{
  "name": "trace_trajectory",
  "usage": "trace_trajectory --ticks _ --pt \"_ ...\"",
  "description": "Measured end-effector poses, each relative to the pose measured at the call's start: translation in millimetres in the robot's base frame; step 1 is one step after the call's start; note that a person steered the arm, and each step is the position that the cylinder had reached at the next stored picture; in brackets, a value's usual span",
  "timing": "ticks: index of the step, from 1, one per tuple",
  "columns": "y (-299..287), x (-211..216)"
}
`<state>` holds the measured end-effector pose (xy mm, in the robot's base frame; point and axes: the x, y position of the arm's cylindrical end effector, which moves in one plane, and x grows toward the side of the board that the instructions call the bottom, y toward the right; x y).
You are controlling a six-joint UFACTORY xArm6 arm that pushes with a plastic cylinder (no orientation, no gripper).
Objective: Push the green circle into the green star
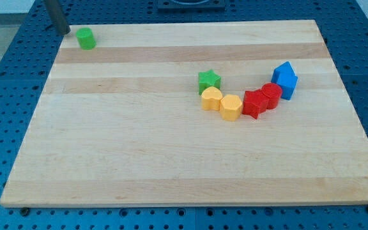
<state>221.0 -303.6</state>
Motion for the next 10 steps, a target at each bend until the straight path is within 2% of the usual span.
trace_trajectory --ticks 1,4,5,6,7,9,10 --pt "23.2 20.2" --pt "171.6 46.8" --pt "166.8 46.8" --pt "121.4 42.1" --pt "116.9 19.7" --pt "178.4 19.6" --pt "212.6 46.1"
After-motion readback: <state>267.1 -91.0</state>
